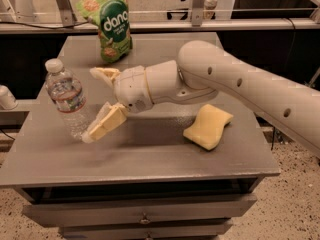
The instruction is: Move water bottle near green rice chip bag
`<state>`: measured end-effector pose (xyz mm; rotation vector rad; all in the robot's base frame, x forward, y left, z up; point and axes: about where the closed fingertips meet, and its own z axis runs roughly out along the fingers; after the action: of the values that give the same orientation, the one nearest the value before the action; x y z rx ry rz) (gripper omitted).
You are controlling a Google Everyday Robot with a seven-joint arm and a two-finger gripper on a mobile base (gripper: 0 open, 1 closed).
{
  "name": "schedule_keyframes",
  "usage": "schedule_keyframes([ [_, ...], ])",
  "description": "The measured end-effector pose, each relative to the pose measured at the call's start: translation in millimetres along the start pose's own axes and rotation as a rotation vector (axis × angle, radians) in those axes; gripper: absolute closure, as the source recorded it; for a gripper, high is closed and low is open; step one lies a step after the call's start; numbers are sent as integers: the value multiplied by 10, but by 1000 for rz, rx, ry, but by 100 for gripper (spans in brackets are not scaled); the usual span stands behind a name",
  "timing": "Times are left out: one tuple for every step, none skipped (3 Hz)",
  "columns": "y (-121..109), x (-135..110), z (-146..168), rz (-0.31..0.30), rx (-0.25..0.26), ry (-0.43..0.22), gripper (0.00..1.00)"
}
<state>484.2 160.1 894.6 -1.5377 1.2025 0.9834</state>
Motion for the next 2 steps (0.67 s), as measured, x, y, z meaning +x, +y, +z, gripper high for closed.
schedule_keyframes([
  [-59, -31, 131, 14, 44, -47, 0],
  [-83, -23, 204, 45, 80, -82, 19],
])
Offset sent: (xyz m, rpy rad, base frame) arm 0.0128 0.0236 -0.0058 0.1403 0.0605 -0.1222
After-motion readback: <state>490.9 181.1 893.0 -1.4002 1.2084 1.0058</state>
